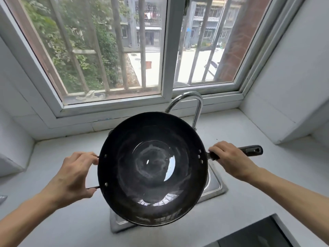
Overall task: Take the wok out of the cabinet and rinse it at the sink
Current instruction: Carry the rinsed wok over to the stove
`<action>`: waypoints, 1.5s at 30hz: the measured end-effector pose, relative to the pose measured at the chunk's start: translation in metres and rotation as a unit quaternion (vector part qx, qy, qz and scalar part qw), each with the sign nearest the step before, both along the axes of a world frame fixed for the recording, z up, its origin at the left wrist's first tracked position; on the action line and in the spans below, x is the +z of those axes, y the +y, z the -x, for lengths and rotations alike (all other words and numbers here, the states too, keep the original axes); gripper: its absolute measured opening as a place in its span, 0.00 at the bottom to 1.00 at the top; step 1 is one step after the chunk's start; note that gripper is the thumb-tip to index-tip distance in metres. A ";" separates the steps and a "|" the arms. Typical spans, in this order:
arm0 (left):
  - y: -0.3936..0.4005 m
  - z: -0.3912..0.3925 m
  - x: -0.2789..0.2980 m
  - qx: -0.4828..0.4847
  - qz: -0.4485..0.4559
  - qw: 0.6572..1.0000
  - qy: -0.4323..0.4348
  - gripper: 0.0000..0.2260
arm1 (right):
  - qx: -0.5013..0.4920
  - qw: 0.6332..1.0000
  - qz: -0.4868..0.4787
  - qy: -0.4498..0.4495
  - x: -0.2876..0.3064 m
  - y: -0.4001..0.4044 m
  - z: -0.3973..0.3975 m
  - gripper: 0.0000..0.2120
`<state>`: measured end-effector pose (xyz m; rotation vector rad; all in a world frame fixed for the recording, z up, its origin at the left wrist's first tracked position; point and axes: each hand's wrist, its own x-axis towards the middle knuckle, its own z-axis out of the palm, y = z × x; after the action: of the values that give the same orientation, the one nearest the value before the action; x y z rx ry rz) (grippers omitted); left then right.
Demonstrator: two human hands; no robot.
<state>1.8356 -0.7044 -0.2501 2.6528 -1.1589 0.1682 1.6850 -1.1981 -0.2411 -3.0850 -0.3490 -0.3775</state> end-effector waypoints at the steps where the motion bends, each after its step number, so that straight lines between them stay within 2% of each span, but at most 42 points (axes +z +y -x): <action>1: -0.001 0.003 0.002 -0.002 0.003 1.000 0.001 0.37 | -0.001 1.000 0.000 0.001 0.002 0.001 0.006 0.18; 13: -0.049 0.051 0.032 -0.074 -0.031 0.996 -0.046 0.33 | -0.061 0.998 -0.023 0.014 0.006 -0.030 0.107 0.19; 25: -0.210 0.165 0.079 -0.204 -0.046 0.975 -0.074 0.34 | -0.204 0.977 -0.054 -0.027 0.030 -0.110 0.340 0.19; 31: -0.307 0.221 0.082 -0.295 -0.051 0.949 -0.096 0.34 | -0.304 0.951 -0.053 -0.025 0.035 -0.135 0.468 0.19; 36: -0.395 0.259 0.086 -0.382 -0.033 0.918 -0.099 0.31 | -0.390 0.919 -0.052 -0.031 0.042 -0.146 0.556 0.19; 45: -0.544 0.291 0.070 -0.495 -0.050 0.863 -0.080 0.30 | -0.517 0.854 -0.055 -0.005 0.025 -0.170 0.640 0.24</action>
<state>1.5443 -1.2487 -0.1797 1.7877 -2.4437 0.1309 1.0453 -1.3679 -0.2161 -2.8303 1.3253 -0.3703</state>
